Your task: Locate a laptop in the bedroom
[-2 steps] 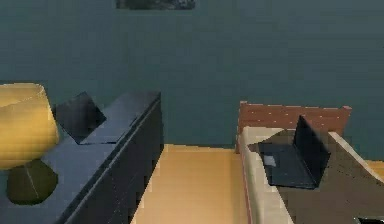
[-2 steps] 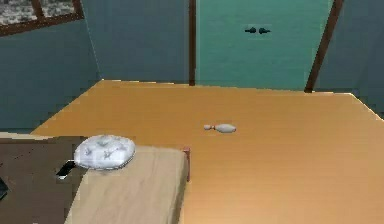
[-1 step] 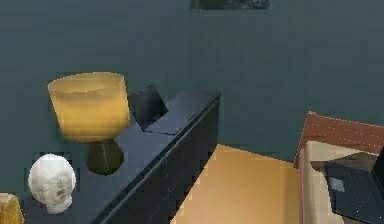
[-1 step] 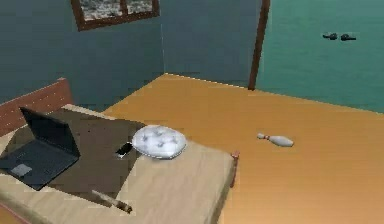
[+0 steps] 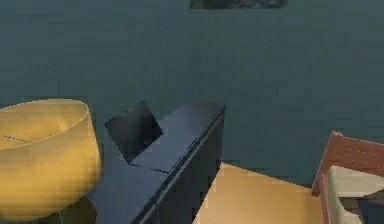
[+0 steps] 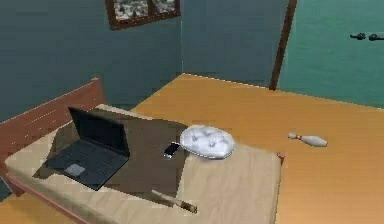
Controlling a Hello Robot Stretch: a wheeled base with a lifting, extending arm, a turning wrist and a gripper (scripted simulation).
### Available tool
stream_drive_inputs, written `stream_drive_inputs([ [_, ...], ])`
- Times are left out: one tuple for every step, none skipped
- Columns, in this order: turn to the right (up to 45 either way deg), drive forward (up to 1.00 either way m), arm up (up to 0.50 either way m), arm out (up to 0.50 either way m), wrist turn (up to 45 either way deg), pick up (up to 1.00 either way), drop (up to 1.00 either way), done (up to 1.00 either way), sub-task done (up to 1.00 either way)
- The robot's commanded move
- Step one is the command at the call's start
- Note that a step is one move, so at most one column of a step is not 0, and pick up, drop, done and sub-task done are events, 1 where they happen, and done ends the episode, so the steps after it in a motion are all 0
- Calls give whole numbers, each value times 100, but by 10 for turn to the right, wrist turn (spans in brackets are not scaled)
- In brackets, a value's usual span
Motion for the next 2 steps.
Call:
stream_drive_inputs([
  [-90, 0, 0, 0, 0, 0, 0, 0, 0],
  [0, 0, 0, 0, 0, 0, 0, 100, 0],
])
